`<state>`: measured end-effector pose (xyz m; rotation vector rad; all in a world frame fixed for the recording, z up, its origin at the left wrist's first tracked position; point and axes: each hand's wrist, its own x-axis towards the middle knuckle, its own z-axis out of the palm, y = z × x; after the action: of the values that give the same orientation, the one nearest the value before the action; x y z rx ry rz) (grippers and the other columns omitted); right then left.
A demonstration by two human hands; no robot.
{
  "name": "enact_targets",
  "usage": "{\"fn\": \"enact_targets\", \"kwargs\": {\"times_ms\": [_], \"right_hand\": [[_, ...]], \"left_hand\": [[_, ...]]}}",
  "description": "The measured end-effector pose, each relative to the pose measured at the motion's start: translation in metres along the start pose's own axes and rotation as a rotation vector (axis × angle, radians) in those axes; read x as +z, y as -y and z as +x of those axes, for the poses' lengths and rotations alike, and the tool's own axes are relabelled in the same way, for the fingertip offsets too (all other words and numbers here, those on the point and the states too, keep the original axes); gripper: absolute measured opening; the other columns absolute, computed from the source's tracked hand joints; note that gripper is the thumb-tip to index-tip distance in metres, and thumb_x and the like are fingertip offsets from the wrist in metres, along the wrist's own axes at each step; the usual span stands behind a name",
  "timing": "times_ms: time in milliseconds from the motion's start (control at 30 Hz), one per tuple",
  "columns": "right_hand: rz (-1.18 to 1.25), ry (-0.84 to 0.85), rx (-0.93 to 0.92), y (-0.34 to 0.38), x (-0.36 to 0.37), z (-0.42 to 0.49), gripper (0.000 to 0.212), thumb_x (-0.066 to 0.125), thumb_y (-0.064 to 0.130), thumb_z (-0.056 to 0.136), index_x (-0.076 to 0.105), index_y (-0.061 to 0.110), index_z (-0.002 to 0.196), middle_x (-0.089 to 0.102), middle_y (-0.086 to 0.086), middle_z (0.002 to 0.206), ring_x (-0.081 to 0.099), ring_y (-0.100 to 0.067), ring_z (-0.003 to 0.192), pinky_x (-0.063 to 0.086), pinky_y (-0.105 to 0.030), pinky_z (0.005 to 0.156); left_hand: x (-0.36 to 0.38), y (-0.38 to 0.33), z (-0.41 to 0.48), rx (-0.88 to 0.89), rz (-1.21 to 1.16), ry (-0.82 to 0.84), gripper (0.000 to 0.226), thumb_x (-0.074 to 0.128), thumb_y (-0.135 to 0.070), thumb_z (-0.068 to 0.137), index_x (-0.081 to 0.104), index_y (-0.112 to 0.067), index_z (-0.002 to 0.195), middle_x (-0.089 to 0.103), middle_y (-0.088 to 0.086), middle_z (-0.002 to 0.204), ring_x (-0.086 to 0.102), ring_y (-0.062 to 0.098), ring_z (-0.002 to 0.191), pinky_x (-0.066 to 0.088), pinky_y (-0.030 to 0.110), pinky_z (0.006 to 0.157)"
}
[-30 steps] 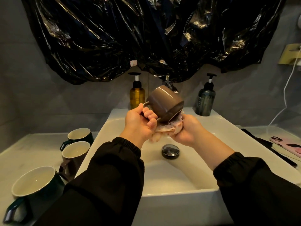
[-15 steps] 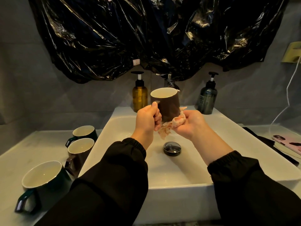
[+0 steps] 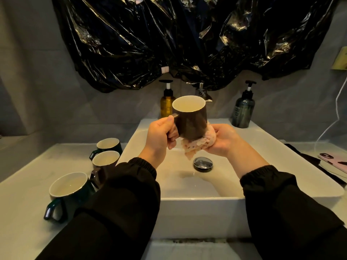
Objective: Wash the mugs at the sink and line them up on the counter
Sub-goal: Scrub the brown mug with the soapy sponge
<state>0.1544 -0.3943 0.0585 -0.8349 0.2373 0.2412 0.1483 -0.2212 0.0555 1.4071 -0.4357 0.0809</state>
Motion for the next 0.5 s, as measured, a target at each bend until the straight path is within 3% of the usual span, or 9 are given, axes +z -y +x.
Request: {"fn": "enact_targets", "kwargs": {"times_ms": [167, 267, 367, 500], "right_hand": [[0.021, 0.052, -0.025, -0.013, 0.008, 0.001, 0.042, 0.029, 0.018, 0.096, 0.051, 0.005, 0.13, 0.059, -0.025, 0.123, 0.057, -0.041, 0.11, 0.051, -0.055, 0.082], [-0.064, 0.097, 0.035, -0.028, 0.015, -0.004, 0.044, 0.027, 0.027, 0.099, 0.06, 0.002, 0.115, 0.066, -0.026, 0.107, 0.06, -0.039, 0.102, 0.052, -0.05, 0.083], [-0.112, 0.081, 0.025, -0.03, 0.02, -0.017, 0.038, 0.032, 0.022, 0.1, 0.063, -0.001, 0.099, 0.07, -0.022, 0.091, 0.062, -0.035, 0.094, 0.056, -0.048, 0.074], [-0.247, -0.008, -0.052, -0.031, 0.03, -0.032, 0.022, 0.043, 0.015, 0.097, 0.062, 0.005, 0.097, 0.069, -0.016, 0.089, 0.066, -0.029, 0.087, 0.056, -0.046, 0.075]], "left_hand": [[-0.007, -0.004, -0.015, -0.059, -0.093, 0.006, 0.045, 0.029, -0.024, 0.103, 0.035, -0.011, 0.06, 0.033, -0.003, 0.051, 0.03, 0.01, 0.049, 0.023, 0.023, 0.046], [-0.007, -0.002, -0.024, -0.016, -0.055, -0.033, 0.045, 0.029, -0.022, 0.103, 0.035, -0.011, 0.06, 0.034, -0.003, 0.05, 0.032, 0.01, 0.048, 0.027, 0.021, 0.044], [-0.013, -0.007, -0.032, 0.064, 0.016, -0.058, 0.044, 0.03, -0.017, 0.103, 0.035, -0.011, 0.06, 0.032, 0.0, 0.054, 0.03, 0.012, 0.05, 0.026, 0.023, 0.043], [-0.027, -0.021, -0.043, 0.068, -0.033, -0.136, 0.044, 0.03, -0.021, 0.102, 0.034, -0.012, 0.059, 0.029, -0.001, 0.055, 0.03, 0.013, 0.052, 0.027, 0.023, 0.043]]}}
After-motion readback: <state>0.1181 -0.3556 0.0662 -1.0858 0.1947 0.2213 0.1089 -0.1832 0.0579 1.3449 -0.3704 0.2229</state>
